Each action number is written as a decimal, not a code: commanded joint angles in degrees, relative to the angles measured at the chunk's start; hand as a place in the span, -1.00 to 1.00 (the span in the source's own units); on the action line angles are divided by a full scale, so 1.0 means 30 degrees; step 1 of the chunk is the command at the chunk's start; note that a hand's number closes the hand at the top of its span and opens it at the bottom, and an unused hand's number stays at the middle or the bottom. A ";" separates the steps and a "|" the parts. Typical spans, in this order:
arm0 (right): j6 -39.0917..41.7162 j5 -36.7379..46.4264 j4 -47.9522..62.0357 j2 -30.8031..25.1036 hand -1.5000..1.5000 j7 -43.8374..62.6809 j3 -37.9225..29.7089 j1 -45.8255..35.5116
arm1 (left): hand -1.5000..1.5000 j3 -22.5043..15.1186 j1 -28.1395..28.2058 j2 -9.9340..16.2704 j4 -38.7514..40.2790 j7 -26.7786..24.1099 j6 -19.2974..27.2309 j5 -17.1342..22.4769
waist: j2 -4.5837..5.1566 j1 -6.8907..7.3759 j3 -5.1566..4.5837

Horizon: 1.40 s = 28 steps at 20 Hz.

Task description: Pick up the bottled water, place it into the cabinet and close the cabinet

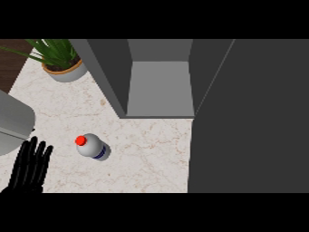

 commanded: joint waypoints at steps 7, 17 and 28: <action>0.0065 0.0533 0.0027 -0.0035 -1.00 -0.1202 0.0696 0.1072 | -1.00 0.1714 -0.1976 0.0177 0.5303 -0.1704 -0.1953 0.0236 | 0.0000 -0.0028 -0.0002; 0.0196 -0.0059 -0.0609 -0.0390 -1.00 -0.0742 0.0643 0.1465 | -1.00 0.3808 -0.6145 -0.0674 1.3176 -0.3335 -0.3279 0.1372 | 0.0030 -0.0098 -0.0012; 0.1008 -0.1622 -0.0665 -0.1604 -1.00 -0.1106 -0.0928 0.2007 | -1.00 0.4802 -0.8686 -0.0476 1.9365 -0.5772 -0.6315 0.1547 | 0.0028 -0.0116 -0.0006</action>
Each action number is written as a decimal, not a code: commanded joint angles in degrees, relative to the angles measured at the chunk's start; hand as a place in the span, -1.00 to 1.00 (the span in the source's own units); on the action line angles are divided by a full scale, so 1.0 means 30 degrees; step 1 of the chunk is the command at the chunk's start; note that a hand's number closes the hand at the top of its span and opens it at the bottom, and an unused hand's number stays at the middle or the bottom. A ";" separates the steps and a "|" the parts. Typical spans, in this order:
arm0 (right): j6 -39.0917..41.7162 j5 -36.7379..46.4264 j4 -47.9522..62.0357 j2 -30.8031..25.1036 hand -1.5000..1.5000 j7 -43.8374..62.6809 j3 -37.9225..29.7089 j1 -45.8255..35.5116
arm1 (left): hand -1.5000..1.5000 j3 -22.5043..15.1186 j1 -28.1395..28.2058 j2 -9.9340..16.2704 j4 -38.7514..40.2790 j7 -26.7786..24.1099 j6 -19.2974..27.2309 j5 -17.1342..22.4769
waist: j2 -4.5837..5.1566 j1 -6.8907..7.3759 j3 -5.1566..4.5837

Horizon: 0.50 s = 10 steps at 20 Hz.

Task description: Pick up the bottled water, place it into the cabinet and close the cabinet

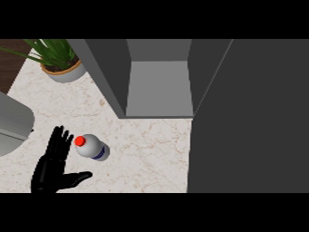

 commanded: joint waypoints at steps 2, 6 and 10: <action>0.0255 -0.1259 -0.0178 -0.0616 -1.00 0.0432 -0.1314 -0.0518 | -1.00 0.0239 -0.1869 -0.0756 0.4043 -0.3077 -0.0267 -0.1021 | 0.0022 -0.0034 -0.0004; -0.0112 0.0957 0.0647 0.0376 -1.00 -0.0723 0.0699 -0.0118 | -1.00 0.1148 -0.3520 -0.0031 0.6765 -0.3439 -0.1382 -0.0619 | 0.0009 -0.0057 -0.0004; 0.0004 -0.0968 -0.0514 -0.0507 -1.00 0.0721 -0.0765 -0.0577 | -1.00 0.0827 -0.3732 -0.0747 0.7373 -0.4066 -0.1250 -0.0967 | 0.0006 0.0012 0.0002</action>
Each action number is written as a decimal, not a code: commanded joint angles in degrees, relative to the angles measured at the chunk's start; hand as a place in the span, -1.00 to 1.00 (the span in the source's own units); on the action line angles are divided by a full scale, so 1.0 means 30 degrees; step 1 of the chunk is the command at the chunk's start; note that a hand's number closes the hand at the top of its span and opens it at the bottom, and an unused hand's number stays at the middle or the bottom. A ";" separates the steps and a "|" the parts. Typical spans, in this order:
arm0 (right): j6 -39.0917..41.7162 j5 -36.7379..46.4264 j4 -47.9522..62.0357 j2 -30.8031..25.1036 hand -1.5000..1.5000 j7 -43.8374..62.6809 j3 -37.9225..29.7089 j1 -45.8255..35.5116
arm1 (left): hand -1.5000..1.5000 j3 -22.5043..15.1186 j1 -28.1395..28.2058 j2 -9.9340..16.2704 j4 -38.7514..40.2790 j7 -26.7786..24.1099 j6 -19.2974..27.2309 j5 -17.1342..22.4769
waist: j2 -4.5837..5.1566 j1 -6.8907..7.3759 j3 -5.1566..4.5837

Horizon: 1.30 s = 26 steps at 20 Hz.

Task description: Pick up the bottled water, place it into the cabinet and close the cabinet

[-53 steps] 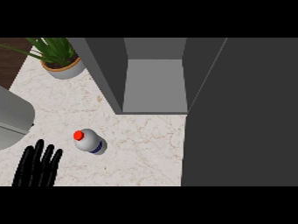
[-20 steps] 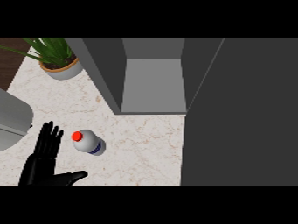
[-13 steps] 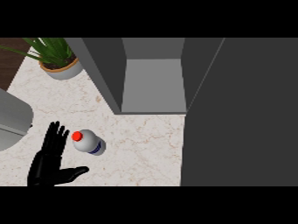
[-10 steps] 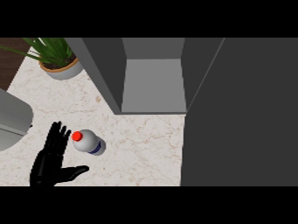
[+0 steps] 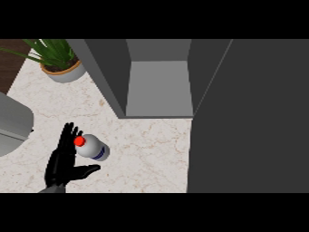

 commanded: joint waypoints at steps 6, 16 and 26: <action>-0.0140 -0.0041 0.1422 0.0169 -1.00 0.0021 -0.0215 -0.1489 | -1.00 0.0897 -0.2610 -0.0261 0.4810 -0.2011 -0.1980 0.0267 | 0.0017 -0.0002 -0.0006; -0.0679 0.0638 0.0805 0.0704 -1.00 0.0413 0.1119 -0.1064 | -1.00 0.0844 -0.3638 -0.1571 0.6267 -0.2021 -0.3609 0.0518 | 0.0034 -0.0110 -0.0018; -0.0507 0.0544 0.1696 0.0422 -1.00 -0.0030 0.0338 -0.1696 | 1.00 0.0325 -0.4196 -0.1206 0.6819 -0.2787 -0.5138 -0.0266 | 0.0055 -0.0094 -0.0019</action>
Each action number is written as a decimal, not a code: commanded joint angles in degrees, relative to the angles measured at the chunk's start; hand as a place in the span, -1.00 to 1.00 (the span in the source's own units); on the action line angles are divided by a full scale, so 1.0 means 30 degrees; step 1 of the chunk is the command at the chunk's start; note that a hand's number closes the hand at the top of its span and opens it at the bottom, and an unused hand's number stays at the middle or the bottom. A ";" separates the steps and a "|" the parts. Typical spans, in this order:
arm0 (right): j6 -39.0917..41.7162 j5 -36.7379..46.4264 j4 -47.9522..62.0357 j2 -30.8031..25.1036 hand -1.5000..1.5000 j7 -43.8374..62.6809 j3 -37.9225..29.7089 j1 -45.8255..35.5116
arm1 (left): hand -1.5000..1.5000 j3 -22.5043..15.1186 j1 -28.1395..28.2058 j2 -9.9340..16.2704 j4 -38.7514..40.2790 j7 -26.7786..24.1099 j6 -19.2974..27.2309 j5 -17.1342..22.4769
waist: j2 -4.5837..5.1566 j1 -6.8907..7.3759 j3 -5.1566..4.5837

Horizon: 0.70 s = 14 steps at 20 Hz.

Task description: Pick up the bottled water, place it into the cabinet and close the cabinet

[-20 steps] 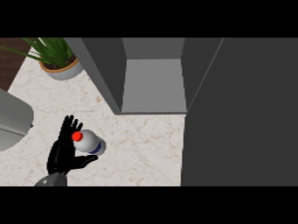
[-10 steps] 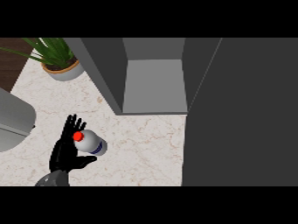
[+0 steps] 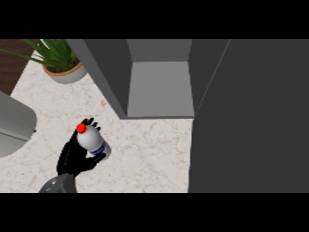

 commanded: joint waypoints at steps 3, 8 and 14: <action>-0.0144 -0.0869 -0.0687 -0.0272 -1.00 0.0707 -0.0598 -0.0104 | 1.00 -0.0409 -0.0824 -0.1454 0.0470 -0.0315 -0.0292 -0.0234 | 0.0124 -0.0101 -0.0316; -0.0540 0.0344 0.0229 0.0059 -1.00 0.0142 -0.0205 -0.0604 | 1.00 -0.0782 0.0250 -0.1741 -0.0668 -0.0155 -0.0585 -0.0257 | 0.0074 0.0097 -0.0298; -0.0044 -0.0038 0.1229 0.0001 -1.00 -0.0830 -0.0270 -0.0629 | 1.00 -0.0865 -0.1431 -0.2123 0.0186 -0.0874 0.1414 -0.0017 | 0.0107 -0.0072 -0.0308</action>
